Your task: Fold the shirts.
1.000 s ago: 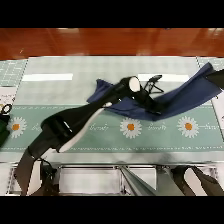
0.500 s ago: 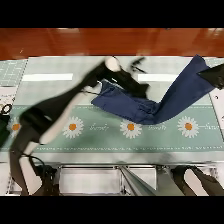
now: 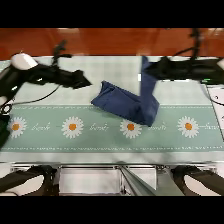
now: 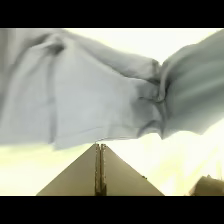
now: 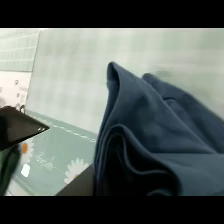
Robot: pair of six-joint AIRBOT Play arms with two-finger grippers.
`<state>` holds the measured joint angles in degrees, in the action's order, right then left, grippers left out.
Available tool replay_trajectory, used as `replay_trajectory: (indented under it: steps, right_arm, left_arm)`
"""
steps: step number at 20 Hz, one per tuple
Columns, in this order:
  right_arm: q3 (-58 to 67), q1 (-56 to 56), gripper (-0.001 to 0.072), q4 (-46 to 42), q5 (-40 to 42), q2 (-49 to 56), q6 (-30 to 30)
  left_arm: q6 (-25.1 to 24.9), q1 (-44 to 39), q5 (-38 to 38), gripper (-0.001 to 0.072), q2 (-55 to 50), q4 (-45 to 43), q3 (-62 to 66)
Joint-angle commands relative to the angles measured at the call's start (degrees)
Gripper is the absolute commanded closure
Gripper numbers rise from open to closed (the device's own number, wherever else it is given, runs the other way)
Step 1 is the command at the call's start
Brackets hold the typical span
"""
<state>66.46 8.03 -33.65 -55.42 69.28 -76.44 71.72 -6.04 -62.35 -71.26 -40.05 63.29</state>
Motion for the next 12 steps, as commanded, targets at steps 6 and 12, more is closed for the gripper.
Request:
replay_trajectory:
  steps: [6,12]
  right_arm:
    - [5.77,13.20,0.0685,5.90,10.78,18.88,1.57]
    - [6.93,13.22,0.0685,8.22,10.84,23.39,2.19]
  left_arm:
    - [-2.08,7.82,0.83,0.0690,16.20,0.00,-10.91]
    - [-2.10,7.80,0.68,0.0691,15.56,0.00,-10.91]
